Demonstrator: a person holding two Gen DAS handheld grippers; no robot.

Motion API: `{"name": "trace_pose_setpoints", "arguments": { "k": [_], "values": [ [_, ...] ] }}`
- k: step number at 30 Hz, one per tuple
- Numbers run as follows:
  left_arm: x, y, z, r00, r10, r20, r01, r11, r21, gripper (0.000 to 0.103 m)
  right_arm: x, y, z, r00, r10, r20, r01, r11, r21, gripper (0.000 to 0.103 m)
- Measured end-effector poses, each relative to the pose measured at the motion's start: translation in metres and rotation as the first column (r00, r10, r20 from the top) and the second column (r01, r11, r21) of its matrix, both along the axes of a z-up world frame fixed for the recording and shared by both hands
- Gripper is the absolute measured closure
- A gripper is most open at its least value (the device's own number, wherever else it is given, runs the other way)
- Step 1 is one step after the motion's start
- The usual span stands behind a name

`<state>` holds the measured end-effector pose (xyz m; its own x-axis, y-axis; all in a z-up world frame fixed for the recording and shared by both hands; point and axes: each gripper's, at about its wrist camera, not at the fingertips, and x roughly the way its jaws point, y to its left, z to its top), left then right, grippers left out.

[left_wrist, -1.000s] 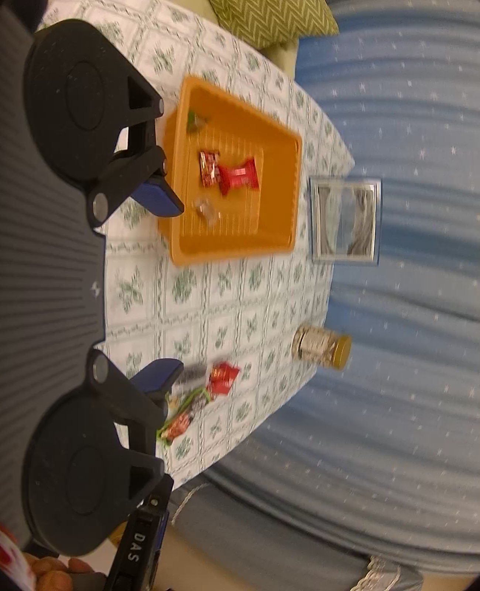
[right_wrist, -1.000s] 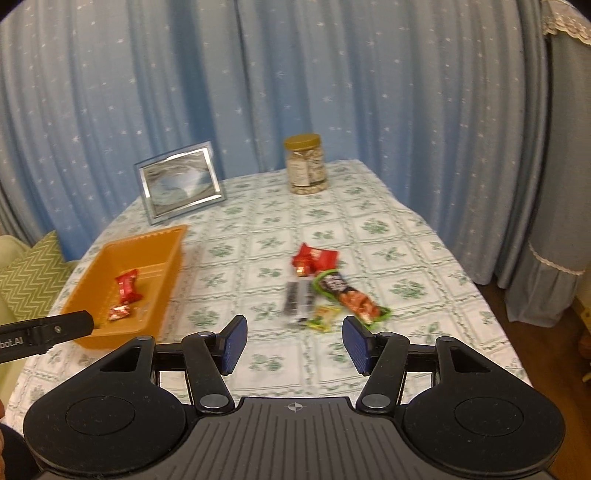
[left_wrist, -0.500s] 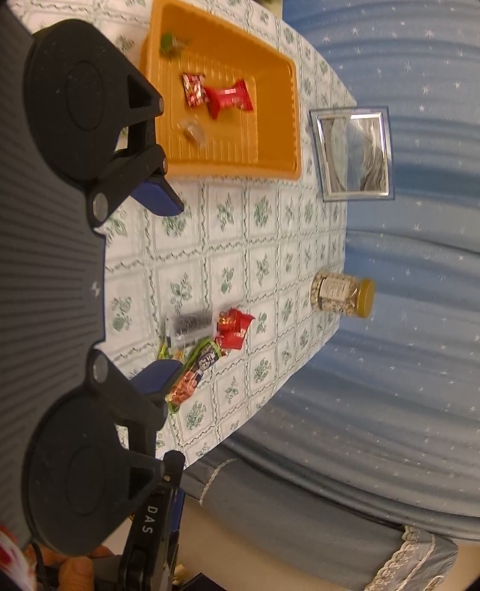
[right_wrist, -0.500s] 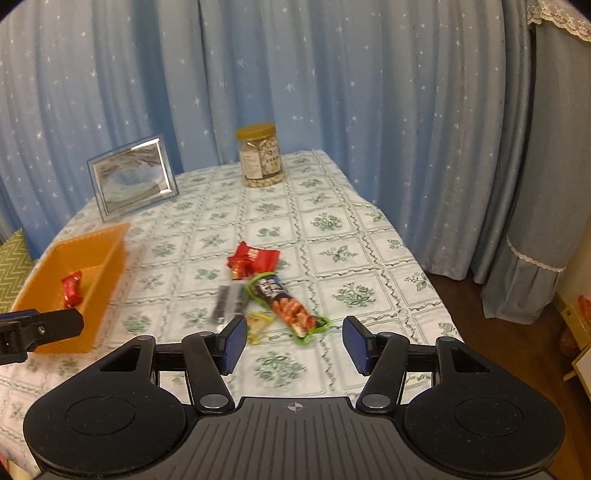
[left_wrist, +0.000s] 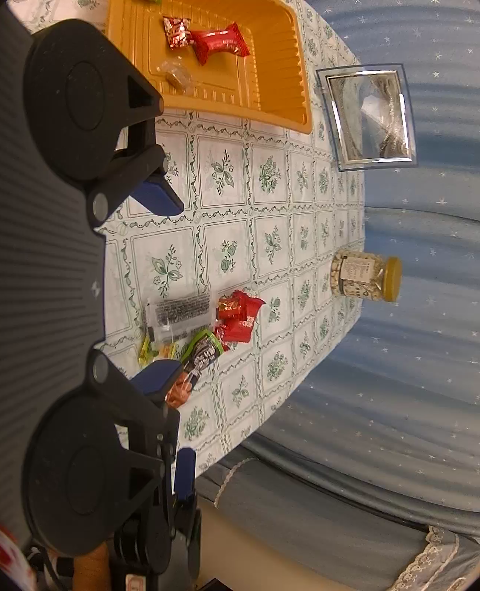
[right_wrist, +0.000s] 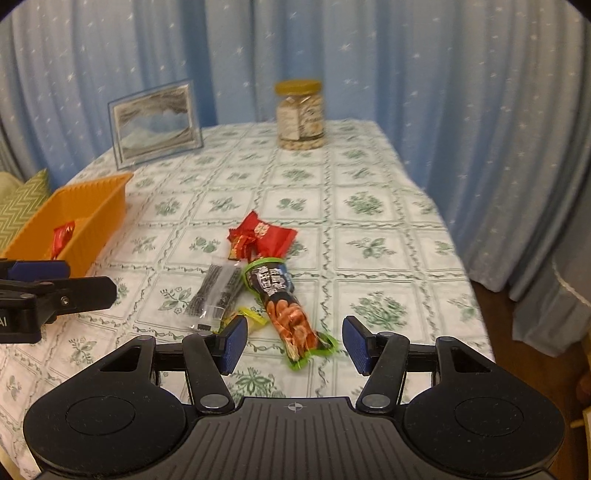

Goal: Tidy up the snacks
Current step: 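Grasp the clear packet of dark seeds with the left tool while the right tool grasps the green-capped snack tube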

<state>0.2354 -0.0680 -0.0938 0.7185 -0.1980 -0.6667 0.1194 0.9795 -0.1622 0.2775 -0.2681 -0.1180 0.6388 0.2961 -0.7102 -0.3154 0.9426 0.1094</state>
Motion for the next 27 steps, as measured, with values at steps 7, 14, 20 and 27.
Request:
{"name": "trace_pose_setpoints", "arguments": {
  "k": [7,14,20,27],
  "values": [
    [0.018,-0.002,-0.017,1.0,-0.007,-0.02,0.007,1.0,0.002,0.02,0.032,0.009,-0.026,0.998,0.06,-0.019,-0.061,0.997,-0.054,0.046],
    [0.029,-0.004,-0.028,0.999,-0.019,-0.029,0.018,1.0,-0.013,0.02,0.049,0.017,-0.04,0.995,0.089,-0.044,-0.09,0.995,-0.04,0.067],
    [0.038,-0.008,-0.035,0.999,-0.028,-0.035,0.028,0.999,-0.019,0.02,0.047,0.021,-0.044,0.996,0.076,-0.035,-0.077,0.996,-0.038,0.073],
    [0.052,-0.024,-0.049,0.996,-0.083,-0.039,0.082,0.997,-0.008,0.024,0.032,0.005,-0.034,0.999,-0.053,-0.003,0.053,0.998,0.045,0.074]
  ]
}}
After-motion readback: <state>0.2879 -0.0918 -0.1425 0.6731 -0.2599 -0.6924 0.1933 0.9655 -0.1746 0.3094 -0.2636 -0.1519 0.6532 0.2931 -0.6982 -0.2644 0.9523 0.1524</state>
